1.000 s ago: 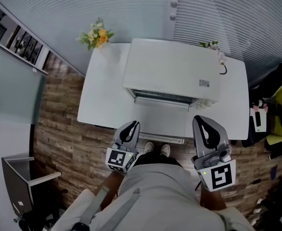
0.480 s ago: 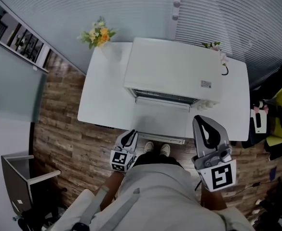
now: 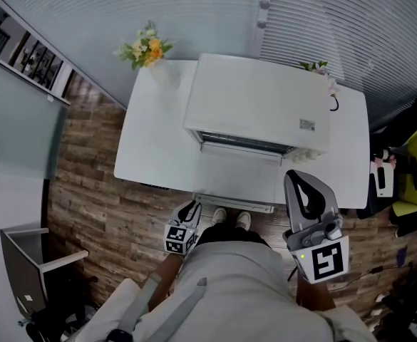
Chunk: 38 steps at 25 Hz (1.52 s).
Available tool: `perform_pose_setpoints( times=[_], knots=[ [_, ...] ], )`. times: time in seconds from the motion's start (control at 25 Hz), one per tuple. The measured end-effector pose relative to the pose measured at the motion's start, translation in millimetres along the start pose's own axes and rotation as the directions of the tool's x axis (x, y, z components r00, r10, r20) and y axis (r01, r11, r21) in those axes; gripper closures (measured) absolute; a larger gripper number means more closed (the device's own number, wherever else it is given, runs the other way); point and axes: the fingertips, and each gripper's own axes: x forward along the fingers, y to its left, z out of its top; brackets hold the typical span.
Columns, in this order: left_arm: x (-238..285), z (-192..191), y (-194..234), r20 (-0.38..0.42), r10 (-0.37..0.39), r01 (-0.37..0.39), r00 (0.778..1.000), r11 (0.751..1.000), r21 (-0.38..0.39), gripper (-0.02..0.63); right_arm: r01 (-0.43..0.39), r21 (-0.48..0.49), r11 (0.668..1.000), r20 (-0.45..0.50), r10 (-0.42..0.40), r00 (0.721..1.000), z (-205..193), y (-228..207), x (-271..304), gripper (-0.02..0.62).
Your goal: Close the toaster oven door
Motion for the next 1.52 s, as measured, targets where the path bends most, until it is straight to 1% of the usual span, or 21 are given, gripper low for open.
perform_pose_setpoints(
  times=[0.2,0.36,0.52,0.64,0.72,0.92,1.12,1.28,1.36,1.44,1.52],
  knots=[
    [2.1,-20.3,-0.9,-0.049,-0.011,0.008,0.999,0.999,-0.045,0.521,0.0,-0.003,1.0,-0.006,0.0,1.0,0.0,2.7,2.1,0.591],
    [6.9,-45.1,10.4,-0.097,0.016,-0.021,0.995,0.998,-0.055,0.515,-0.006,-0.029,1.0,-0.002,0.006,1.0,0.3,4.3,3.1,0.591],
    [12.7,-59.3,16.6,-0.116,0.022,-0.032,0.993,0.996,-0.085,0.506,-0.015,-0.049,0.999,0.003,0.015,1.0,0.5,7.1,4.4,0.591],
    [18.8,-65.4,18.4,-0.122,0.018,-0.031,0.992,0.994,-0.103,0.502,-0.006,-0.015,1.0,-0.011,0.006,1.0,1.2,9.3,6.2,0.591],
    [23.1,-65.4,16.1,-0.127,0.011,-0.025,0.992,0.994,-0.111,0.495,-0.003,-0.01,1.0,-0.013,0.003,1.0,2.4,9.7,6.0,0.591],
    [34.5,-79.2,17.8,-0.155,0.015,-0.031,0.988,0.995,-0.099,0.486,-0.013,-0.076,0.997,0.018,0.014,1.0,6.5,9.2,3.5,0.591],
    [43.0,-84.4,23.6,-0.162,0.045,-0.06,0.986,0.995,-0.084,0.44,-0.004,-0.061,0.998,0.006,0.005,1.0,5.6,10.9,1.3,0.591],
    [48.6,-88.0,29.7,-0.164,0.067,-0.077,0.984,0.995,-0.058,0.437,-0.008,-0.076,0.997,-0.017,0.007,1.0,1.6,11.1,-2.1,0.591],
    [50.1,-83.9,30.4,-0.153,0.069,-0.078,0.986,0.995,-0.055,0.437,-0.007,-0.076,0.997,-0.003,0.007,1.0,4.0,11.5,-2.7,0.591],
    [51.5,-78.9,29.3,-0.137,0.064,-0.073,0.989,0.996,-0.058,0.437,0.0,-0.054,0.999,0.007,0.0,1.0,6.6,12.1,-2.2,0.591],
    [52.7,-76.6,27.0,-0.129,0.057,-0.065,0.99,0.996,-0.063,0.437,0.009,-0.02,1.0,-0.006,-0.009,1.0,6.0,13.0,-1.7,0.591]
  ],
)
